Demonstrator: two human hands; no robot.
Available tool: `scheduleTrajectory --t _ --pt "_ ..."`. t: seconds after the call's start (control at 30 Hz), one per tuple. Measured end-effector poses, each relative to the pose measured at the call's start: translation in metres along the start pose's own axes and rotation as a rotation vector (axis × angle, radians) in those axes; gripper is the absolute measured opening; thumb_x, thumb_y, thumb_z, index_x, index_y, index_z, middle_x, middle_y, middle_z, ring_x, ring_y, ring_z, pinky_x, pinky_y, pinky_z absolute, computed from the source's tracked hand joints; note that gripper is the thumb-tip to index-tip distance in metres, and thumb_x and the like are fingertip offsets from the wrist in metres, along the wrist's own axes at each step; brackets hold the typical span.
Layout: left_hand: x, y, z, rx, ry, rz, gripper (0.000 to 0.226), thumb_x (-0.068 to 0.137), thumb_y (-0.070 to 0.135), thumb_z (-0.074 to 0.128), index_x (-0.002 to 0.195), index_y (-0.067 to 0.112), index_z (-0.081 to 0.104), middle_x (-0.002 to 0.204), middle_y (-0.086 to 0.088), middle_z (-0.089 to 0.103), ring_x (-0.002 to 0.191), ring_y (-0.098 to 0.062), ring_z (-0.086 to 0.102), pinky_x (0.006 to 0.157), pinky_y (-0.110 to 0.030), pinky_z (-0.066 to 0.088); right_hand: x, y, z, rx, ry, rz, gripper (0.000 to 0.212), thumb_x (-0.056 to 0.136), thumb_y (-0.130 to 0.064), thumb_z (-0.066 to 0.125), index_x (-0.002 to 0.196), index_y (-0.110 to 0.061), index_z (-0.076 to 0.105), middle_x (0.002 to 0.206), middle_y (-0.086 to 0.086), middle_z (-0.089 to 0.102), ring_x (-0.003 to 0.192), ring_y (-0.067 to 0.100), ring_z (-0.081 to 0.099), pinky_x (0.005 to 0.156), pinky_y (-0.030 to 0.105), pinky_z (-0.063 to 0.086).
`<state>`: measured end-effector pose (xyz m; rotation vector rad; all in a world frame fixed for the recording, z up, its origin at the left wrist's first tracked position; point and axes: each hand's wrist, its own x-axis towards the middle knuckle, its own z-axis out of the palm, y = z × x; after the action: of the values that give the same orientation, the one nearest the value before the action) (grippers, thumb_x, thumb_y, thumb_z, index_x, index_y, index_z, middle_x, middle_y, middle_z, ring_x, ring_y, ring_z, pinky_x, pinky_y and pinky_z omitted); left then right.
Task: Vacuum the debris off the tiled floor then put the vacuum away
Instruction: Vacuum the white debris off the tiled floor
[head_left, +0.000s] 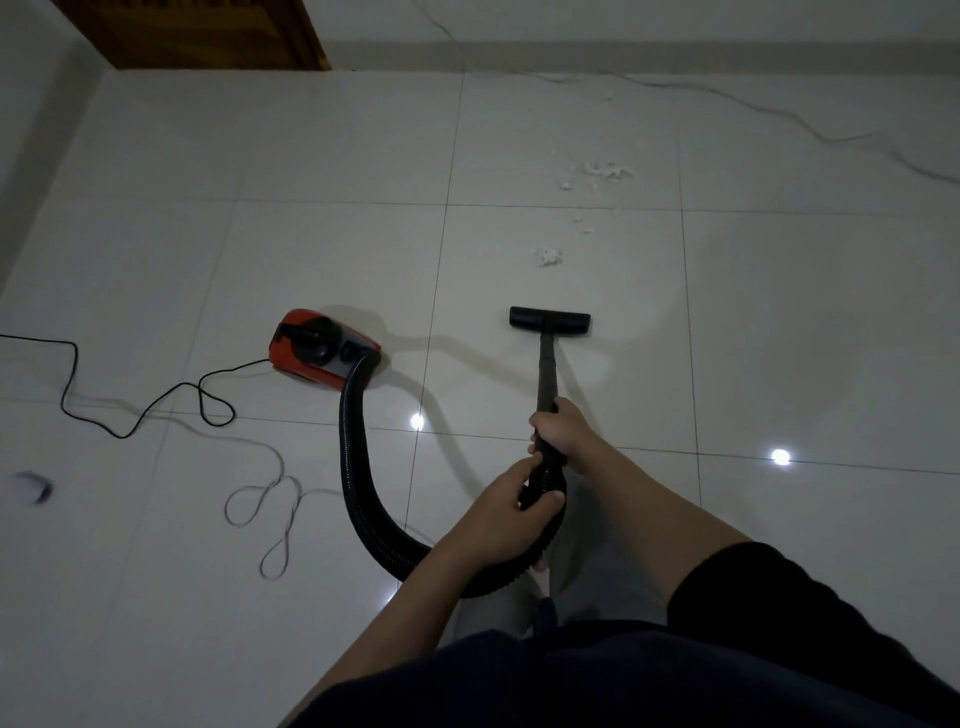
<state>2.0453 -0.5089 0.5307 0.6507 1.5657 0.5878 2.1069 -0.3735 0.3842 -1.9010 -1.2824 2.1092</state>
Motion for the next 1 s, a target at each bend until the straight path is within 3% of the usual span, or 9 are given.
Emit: scheduleTrajectory --t 0.13,0.3,0.5,0.7,0.8,0.9,1.0 --pt "0.019 0.013 0.003 0.041 0.041 -0.003 0.056 0.097 0.031 0.052 0.148 0.027 0.031 0.126 -0.006 0.057 0.098 -0.024 0.062 0.085 -0.038 0.054 0.014 -0.015 -0.012 -0.007 -0.009 0.004 0.016 0.092 -0.002 0.047 0.106 -0.008 0.043 0.075 0.015 0.052 0.056 0.025 0.054 0.054 0.035 0.05" --pt "0.048 0.041 0.008 0.02 0.059 -0.002 0.051 0.097 0.03 0.051 0.145 0.03 0.035 0.117 0.0 0.06 0.094 -0.017 0.063 0.082 -0.032 0.055 0.038 -0.038 -0.034 -0.025 -0.034 0.011 0.02 0.091 -0.002 0.048 0.109 -0.01 0.042 0.074 0.014 0.052 0.055 0.024 0.054 0.056 0.036 0.051" --pt "0.084 0.074 0.015 -0.053 0.093 -0.033 0.053 0.095 0.031 0.053 0.144 0.036 0.034 0.113 0.0 0.059 0.092 -0.019 0.06 0.088 -0.045 0.055 0.067 -0.071 -0.063 -0.049 -0.075 0.022 0.019 0.093 -0.002 0.047 0.109 -0.01 0.042 0.081 0.015 0.052 0.056 0.024 0.055 0.046 0.03 0.047" --pt "0.114 0.102 0.018 -0.086 0.118 -0.028 0.05 0.096 0.03 0.052 0.142 0.038 0.036 0.108 0.003 0.062 0.081 -0.013 0.06 0.076 -0.033 0.052 0.092 -0.1 -0.087 -0.063 -0.107 -0.008 0.024 0.093 -0.002 0.049 0.114 -0.012 0.041 0.084 0.015 0.052 0.055 0.022 0.055 0.05 0.031 0.05" --pt "0.124 0.114 0.019 -0.085 0.116 -0.012 0.049 0.095 0.03 0.053 0.142 0.035 0.037 0.111 -0.002 0.063 0.078 -0.014 0.061 0.072 -0.034 0.054 0.1 -0.112 -0.096 -0.073 -0.101 -0.025 0.027 0.093 -0.003 0.049 0.117 -0.011 0.041 0.082 0.013 0.053 0.054 0.022 0.056 0.052 0.033 0.051" --pt "0.134 0.13 0.019 -0.13 0.092 -0.023 0.048 0.098 0.026 0.051 0.142 0.036 0.035 0.102 -0.004 0.063 0.061 -0.018 0.062 0.056 -0.029 0.052 0.11 -0.126 -0.106 -0.087 -0.094 -0.035 0.027 0.093 -0.004 0.049 0.117 -0.013 0.04 0.082 0.013 0.054 0.055 0.022 0.057 0.055 0.035 0.053" --pt "0.145 0.143 0.013 -0.108 0.099 -0.028 0.05 0.097 0.027 0.052 0.144 0.034 0.034 0.095 -0.003 0.066 0.061 -0.021 0.064 0.057 -0.034 0.056 0.12 -0.14 -0.111 -0.1 -0.09 -0.029 0.032 0.093 -0.005 0.049 0.117 -0.02 0.033 0.081 0.012 0.055 0.055 0.022 0.059 0.054 0.034 0.053"
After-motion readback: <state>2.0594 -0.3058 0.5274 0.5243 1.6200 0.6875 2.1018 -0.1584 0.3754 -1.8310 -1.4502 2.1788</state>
